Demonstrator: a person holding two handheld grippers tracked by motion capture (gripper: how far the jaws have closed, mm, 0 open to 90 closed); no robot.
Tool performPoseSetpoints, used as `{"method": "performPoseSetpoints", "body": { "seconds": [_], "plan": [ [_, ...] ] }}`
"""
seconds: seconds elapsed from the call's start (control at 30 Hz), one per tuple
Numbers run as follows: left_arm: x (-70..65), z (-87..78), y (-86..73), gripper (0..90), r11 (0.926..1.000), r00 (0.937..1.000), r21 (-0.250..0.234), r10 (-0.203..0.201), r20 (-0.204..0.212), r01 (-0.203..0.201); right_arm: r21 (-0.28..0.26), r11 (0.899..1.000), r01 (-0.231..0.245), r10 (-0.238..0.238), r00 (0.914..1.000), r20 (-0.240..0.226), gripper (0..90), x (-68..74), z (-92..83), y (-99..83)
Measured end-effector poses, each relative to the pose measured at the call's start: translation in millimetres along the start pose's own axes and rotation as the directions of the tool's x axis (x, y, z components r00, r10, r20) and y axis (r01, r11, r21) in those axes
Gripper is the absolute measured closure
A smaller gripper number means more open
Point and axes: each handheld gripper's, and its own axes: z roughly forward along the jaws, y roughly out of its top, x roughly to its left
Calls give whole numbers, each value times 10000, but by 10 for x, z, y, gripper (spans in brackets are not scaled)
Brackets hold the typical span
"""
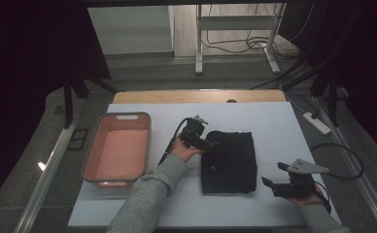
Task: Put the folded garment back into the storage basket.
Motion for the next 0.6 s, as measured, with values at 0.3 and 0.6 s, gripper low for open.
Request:
{"method": "performPoseSetpoints", "body": {
  "seconds": [0.3,0.6],
  "plan": [
    [84,133,32,98,9996,9997,107,-252,54,252,-9,10000,-3,3,10000,17,165,-2,-6,-1],
    [105,282,62,93,9988,9997,435,-238,-30,239,-16,10000,-18,18,10000,17,165,-7,-10,-4]
  ]
}}
